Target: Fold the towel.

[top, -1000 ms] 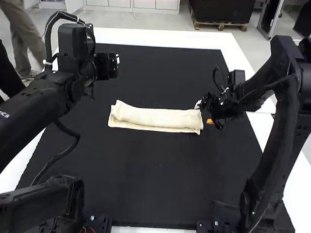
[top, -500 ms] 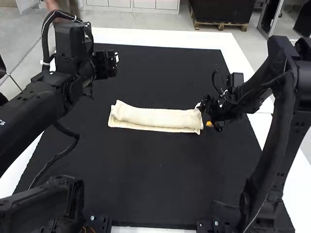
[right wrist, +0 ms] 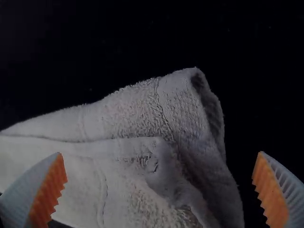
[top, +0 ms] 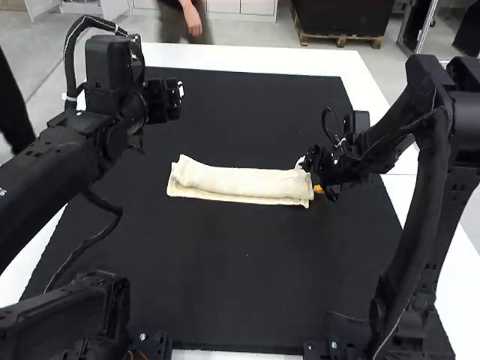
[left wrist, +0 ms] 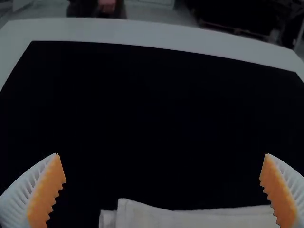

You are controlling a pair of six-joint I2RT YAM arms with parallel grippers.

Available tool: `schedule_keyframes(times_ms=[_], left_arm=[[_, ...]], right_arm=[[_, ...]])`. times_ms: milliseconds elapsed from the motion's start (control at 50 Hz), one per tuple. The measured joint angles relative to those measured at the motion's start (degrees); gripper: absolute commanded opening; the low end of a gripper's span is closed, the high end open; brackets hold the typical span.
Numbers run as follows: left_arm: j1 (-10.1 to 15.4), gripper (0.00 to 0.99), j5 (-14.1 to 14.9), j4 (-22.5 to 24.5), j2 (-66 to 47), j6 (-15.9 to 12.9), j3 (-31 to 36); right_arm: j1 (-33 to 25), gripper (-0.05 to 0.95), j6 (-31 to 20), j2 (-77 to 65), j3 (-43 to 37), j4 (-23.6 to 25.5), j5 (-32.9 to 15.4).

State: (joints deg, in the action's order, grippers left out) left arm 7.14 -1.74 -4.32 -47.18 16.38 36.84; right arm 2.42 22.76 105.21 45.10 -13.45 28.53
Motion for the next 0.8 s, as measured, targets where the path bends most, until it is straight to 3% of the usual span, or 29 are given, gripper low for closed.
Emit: schedule_keyframes(times_ms=[800], left_arm=[[0.02, 0.961, 0.00, 0.09, 0.00, 0.02, 0.00]], right_arm=[[2.99, 0.89, 1.73, 0.87, 0.11, -1.16, -2.08]])
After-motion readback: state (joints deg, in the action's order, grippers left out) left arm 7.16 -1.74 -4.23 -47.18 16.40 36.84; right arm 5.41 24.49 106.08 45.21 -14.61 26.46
